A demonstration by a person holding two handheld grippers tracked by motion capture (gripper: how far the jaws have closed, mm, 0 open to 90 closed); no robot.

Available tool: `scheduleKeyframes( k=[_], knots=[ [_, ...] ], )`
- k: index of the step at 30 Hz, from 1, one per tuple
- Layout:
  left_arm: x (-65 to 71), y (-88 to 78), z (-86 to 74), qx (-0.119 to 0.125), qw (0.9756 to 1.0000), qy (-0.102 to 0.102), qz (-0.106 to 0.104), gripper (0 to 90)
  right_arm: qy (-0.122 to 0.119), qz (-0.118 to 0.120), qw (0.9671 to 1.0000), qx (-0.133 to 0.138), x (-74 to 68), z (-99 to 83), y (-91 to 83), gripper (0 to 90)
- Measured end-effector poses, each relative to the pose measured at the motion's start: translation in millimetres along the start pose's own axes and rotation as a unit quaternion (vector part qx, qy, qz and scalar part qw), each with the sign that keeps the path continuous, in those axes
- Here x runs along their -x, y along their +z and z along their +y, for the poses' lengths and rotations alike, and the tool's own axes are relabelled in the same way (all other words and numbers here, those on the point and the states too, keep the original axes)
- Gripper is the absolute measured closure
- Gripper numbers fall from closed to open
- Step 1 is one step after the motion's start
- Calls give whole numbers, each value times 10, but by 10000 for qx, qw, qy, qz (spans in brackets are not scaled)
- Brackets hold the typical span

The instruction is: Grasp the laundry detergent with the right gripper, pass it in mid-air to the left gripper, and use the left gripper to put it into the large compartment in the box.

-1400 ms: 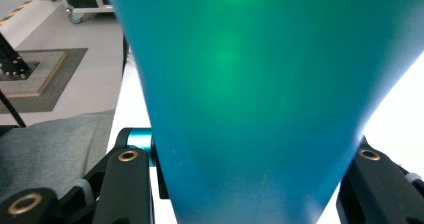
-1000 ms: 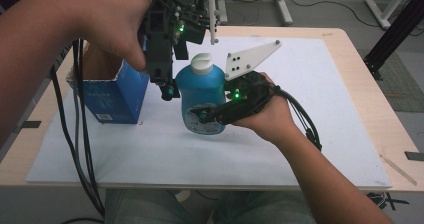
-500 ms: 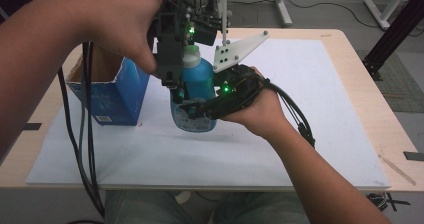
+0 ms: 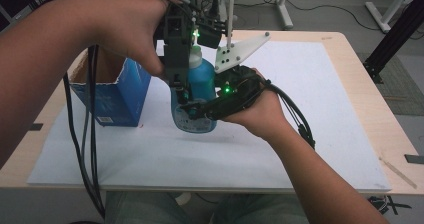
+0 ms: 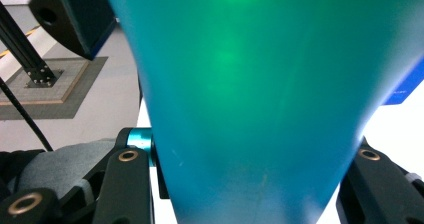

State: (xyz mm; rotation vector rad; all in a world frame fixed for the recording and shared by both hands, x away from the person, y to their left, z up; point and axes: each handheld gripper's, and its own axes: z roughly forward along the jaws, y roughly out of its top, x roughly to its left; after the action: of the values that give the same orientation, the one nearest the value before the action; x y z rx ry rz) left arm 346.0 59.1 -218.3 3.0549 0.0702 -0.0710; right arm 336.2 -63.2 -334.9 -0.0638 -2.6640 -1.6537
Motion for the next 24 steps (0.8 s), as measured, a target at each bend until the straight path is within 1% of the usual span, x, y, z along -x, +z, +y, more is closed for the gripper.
scheduleKeyframes(
  k=[2,3,5,7,9,15,17,20,22,24],
  knots=[
    [4,3,7,15,10000,-25,-22,110,-19,15,10000,24,6,0,3,467],
    [0,0,12,5,10000,2,-7,116,-12,14,10000,29,3,0,6,467],
    [2,3,15,-28,10000,-27,-46,144,16,45,10000,17,2,-2,8,467],
    [-1,7,15,-47,10000,-36,-30,151,20,36,10000,9,-1,-3,10,467],
    [-6,9,13,-50,10000,-35,-71,186,15,47,10000,22,0,-3,12,467],
    [-10,15,17,-80,9999,-55,-42,189,-4,40,10000,40,5,-4,10,467],
    [-9,13,18,-82,10000,-33,-33,212,10,56,10000,21,3,-4,8,467],
    [-5,10,20,-60,10000,-40,-11,217,17,50,10000,21,2,-5,8,467],
    [-5,5,22,-57,10000,-23,-38,236,14,45,10000,23,3,-6,7,467],
    [-5,7,24,-66,10000,-39,-45,236,15,46,10000,31,2,-6,9,467]
  ],
)
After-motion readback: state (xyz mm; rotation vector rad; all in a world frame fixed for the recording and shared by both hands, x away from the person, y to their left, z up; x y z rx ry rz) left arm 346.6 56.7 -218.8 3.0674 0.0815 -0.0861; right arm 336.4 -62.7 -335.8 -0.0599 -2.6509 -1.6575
